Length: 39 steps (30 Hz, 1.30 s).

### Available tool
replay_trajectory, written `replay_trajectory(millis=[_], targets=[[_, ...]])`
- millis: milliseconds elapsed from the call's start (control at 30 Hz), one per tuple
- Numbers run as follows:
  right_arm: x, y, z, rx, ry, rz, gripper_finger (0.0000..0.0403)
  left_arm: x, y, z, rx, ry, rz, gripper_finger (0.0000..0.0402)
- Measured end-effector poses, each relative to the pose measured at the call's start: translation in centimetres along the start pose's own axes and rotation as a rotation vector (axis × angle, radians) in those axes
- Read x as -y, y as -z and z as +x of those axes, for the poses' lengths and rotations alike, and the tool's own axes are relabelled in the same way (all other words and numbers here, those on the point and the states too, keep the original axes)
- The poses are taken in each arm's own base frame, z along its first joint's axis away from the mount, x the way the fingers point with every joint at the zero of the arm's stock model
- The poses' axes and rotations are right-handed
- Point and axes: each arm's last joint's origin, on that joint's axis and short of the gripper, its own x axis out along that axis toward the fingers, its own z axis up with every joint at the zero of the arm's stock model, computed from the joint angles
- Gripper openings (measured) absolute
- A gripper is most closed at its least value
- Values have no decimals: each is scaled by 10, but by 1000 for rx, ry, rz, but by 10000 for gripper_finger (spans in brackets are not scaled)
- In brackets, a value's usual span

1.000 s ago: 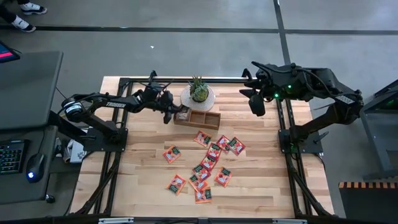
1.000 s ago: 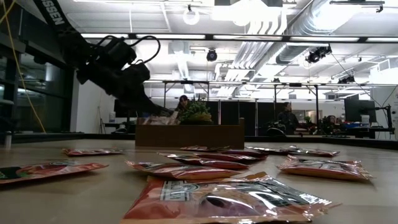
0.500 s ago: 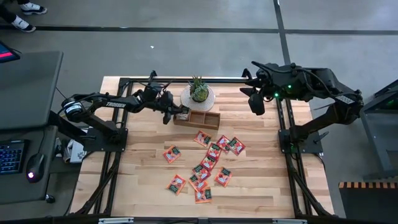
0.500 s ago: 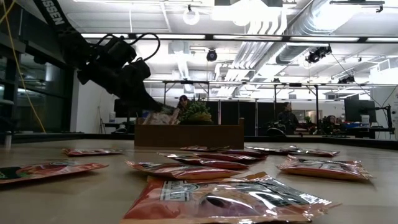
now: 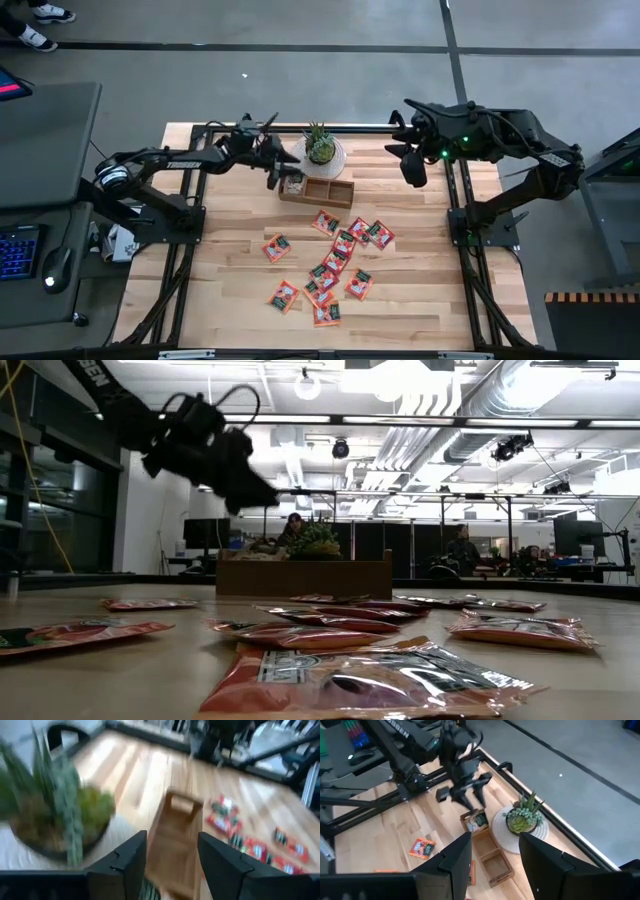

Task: Pick & Place Tea
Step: Put the orange tea bag into the middle section of the wooden organizer

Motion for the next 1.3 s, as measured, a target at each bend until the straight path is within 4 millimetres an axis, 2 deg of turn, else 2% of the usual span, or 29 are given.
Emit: replay_trajectory(millis=[200, 333, 633, 900, 1167, 1300], targets=[[-1, 4, 0, -66, -63, -11, 161, 12, -38, -17, -14, -1, -80, 178], [1, 9, -1, -122, -63, -28, 161, 26, -52, -37, -1, 8, -121, 166], [0, 11, 1, -144, -84, -142, 161, 56, -52, -80, -55, -21, -224, 100], [-7, 10, 14, -175, -124, -251, 161, 97, -46, -99, -106, -111, -230, 11], [-16, 20, 38, -334, -191, -339, 161, 135, -39, -102, -109, -193, -265, 3], [-17, 24, 42, -397, -211, -355, 161, 151, -34, -100, -108, -222, -292, 3]])
